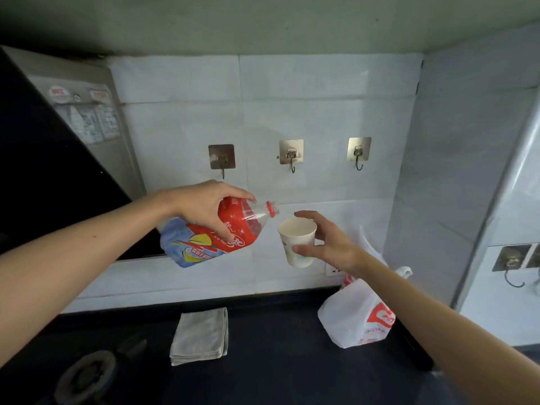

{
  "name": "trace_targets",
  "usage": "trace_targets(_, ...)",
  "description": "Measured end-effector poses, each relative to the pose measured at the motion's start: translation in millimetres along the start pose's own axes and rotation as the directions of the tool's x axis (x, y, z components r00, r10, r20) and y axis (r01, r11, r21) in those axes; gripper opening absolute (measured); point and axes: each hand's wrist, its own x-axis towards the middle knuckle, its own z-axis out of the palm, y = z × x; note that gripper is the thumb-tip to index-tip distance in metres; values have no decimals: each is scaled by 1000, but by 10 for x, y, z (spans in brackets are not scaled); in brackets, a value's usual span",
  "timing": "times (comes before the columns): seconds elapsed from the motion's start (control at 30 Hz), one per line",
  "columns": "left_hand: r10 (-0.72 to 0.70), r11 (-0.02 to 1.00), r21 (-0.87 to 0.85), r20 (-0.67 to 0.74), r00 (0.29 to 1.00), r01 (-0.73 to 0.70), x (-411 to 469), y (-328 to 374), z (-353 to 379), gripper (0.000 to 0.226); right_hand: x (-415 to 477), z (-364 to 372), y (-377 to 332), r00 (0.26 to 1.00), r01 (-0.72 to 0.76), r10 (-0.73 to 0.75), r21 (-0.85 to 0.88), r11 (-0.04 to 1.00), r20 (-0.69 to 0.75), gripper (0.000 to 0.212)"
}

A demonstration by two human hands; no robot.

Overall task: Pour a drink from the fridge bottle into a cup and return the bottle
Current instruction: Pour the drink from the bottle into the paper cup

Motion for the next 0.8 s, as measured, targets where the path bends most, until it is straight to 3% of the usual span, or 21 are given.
trace_targets(0.8, 28, 972, 229, 132, 991, -58, 125, 15, -313, 89, 273, 144, 54, 997, 40, -36, -60, 997, 65, 67)
